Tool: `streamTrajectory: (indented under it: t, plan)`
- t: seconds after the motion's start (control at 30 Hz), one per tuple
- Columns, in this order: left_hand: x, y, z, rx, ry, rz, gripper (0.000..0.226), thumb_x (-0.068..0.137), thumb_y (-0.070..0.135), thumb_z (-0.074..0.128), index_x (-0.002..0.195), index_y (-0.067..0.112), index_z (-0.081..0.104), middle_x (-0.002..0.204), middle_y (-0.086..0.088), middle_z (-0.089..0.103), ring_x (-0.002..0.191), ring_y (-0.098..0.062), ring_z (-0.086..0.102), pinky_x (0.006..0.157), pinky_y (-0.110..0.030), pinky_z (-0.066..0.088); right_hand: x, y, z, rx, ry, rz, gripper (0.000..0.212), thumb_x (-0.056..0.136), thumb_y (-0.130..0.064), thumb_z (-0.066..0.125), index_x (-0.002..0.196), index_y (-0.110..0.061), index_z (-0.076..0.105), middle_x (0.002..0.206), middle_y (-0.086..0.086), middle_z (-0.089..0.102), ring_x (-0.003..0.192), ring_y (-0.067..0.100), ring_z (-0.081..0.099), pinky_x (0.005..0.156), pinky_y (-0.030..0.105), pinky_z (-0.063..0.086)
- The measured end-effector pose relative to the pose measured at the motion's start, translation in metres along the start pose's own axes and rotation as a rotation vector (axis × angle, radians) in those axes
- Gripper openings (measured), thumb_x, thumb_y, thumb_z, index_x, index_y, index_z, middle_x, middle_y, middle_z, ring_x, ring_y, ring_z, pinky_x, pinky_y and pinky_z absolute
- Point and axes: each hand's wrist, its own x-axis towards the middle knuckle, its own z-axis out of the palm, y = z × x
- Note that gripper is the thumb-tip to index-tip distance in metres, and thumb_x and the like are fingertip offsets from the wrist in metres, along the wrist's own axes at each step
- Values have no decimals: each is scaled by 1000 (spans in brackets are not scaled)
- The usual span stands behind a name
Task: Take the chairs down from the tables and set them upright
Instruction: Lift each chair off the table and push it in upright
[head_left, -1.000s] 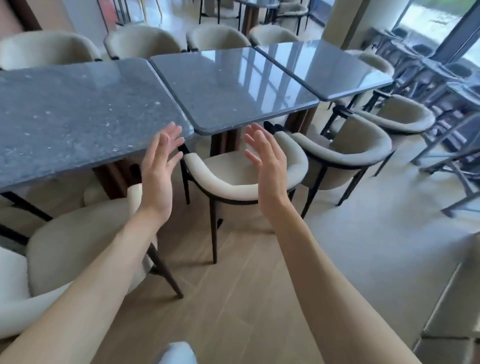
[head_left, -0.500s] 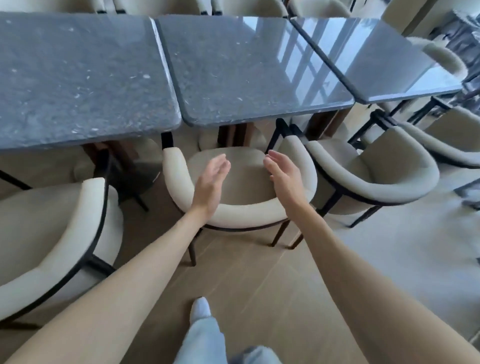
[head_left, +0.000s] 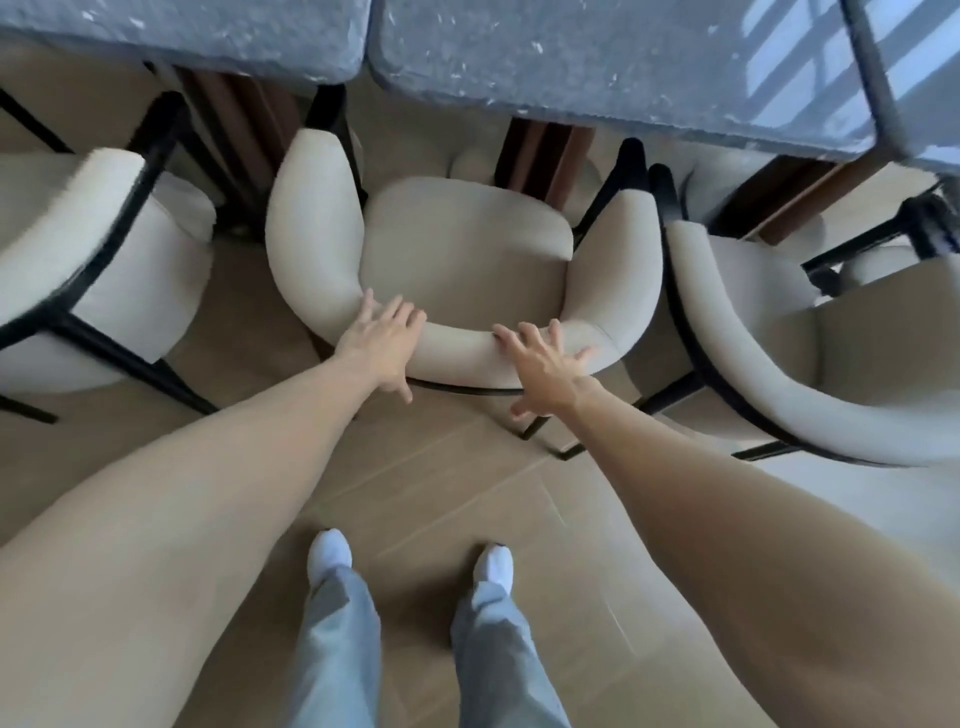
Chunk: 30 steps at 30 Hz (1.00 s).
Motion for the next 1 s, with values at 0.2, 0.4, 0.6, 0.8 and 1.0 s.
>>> streamTrajectory:
  t: [0.2,0.4,0.6,0.8,1.0]
  plan:
    - [8,-6,6,-12,78,-37,97,59,51,91,135,10,46,130,-9,59,130,-26,51,123,-44,18,12,-25,15,22,72,117,101,80,-26,84,155,-36,17,154,2,27,148,51,2,88,92,22]
    - [2,-6,4,-3,97,-58,88,59,46,92,129,8,52,123,-8,64,126,-26,55,123,-42,20,10,-29,20,-5,94,139,97,79,-20,84,153,-34,24,150,2,34,147,46,11,88,92,24]
    - [-32,-37,19,-2,82,-53,84,61,47,91,125,9,52,121,-8,64,122,-26,55,116,-44,32,6,-69,29,-58,122,105,93,79,-15,82,151,-35,26,147,1,37,143,44,19,85,91,28]
    - [-61,-76,33,30,43,-53,82,66,45,89,128,10,49,124,-6,62,123,-25,54,116,-46,31,11,-120,42,-73,168,96,89,83,-13,76,152,-36,23,146,-2,37,141,43,21,86,90,30]
    - [-70,-84,34,4,31,-45,82,68,43,89,130,8,49,126,-7,62,126,-25,53,119,-46,28,8,-134,40,-73,148,118,89,84,-17,77,152,-37,23,147,-3,37,142,42,20,88,89,30]
